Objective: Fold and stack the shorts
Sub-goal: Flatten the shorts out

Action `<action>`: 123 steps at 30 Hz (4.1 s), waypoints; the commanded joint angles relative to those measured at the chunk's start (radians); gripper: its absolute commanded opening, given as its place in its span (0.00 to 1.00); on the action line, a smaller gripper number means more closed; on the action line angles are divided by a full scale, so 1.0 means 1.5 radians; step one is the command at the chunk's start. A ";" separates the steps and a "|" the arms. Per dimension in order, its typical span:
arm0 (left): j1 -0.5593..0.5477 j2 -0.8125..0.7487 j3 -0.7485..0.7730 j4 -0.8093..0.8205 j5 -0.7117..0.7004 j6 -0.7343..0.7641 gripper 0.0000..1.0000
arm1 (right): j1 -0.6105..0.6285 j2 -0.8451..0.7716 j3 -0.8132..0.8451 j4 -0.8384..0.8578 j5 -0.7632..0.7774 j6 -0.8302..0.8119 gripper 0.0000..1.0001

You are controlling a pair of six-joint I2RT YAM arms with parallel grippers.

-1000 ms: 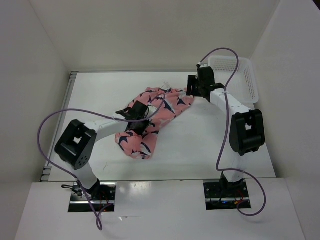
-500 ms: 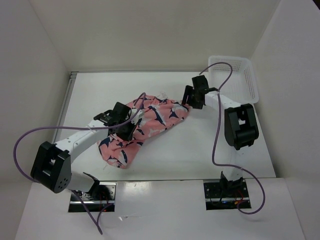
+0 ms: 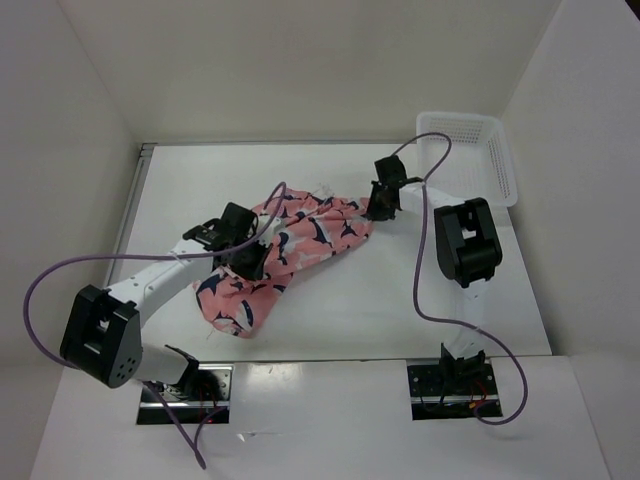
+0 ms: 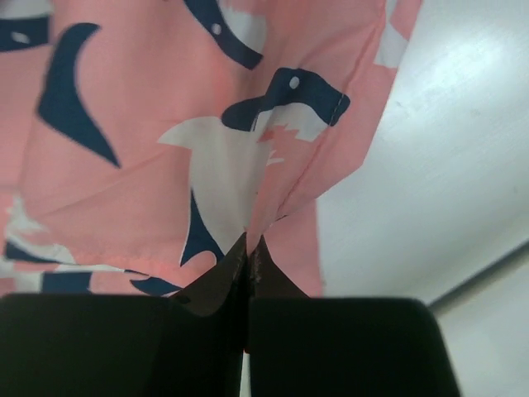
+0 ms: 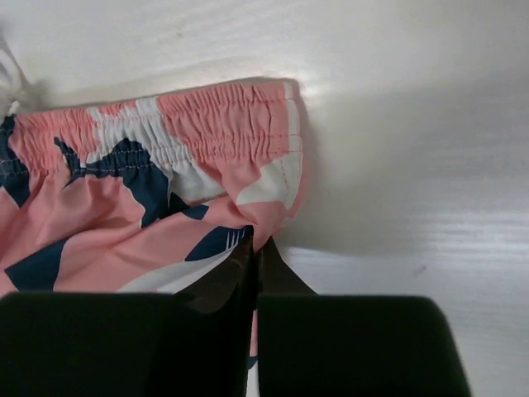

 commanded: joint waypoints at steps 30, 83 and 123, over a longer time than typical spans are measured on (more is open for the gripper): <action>0.167 -0.231 0.043 -0.034 -0.112 0.002 0.01 | 0.060 -0.428 -0.189 0.002 -0.225 -0.285 0.02; 0.044 -0.116 -0.082 -0.250 0.105 0.002 0.55 | 0.391 -0.489 -0.416 -0.149 -0.034 -0.919 0.15; 0.081 -0.036 -0.088 -0.061 -0.082 0.002 0.55 | 0.309 -0.492 -0.441 -0.281 0.013 -1.070 0.87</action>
